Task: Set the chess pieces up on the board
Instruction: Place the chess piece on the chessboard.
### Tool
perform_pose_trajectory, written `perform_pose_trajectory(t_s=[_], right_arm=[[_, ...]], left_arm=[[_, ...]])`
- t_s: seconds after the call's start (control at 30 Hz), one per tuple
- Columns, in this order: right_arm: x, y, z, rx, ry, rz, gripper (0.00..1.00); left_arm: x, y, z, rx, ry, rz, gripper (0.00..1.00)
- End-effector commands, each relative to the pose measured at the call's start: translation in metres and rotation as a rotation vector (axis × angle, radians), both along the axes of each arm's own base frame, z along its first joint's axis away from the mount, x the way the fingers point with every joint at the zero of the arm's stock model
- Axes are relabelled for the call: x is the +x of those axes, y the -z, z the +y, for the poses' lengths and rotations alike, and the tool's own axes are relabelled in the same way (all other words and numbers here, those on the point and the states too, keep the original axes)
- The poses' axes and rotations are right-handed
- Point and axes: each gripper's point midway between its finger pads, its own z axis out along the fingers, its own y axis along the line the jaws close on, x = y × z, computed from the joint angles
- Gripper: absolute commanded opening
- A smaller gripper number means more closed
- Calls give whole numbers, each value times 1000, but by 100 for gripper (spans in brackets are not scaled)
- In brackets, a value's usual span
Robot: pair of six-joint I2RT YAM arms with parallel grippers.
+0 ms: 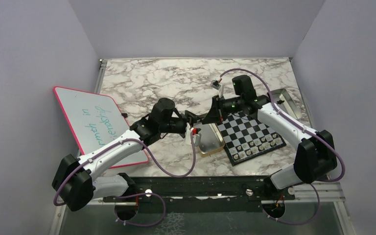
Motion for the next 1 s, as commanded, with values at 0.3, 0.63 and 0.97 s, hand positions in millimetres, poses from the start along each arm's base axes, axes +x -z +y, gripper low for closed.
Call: perform_pose_trajectory(t_s=[0.3, 0.63, 0.97], right_arm=[[-21, -21, 16, 38, -79, -32, 2], [-26, -26, 12, 37, -87, -64, 2], [-28, -24, 9, 24, -78, -72, 2]], left_arm=[[-5, 4, -2, 74, 42, -55, 43], [-3, 8, -3, 83, 30, -32, 36], [0, 5, 0, 87, 10, -42, 36]])
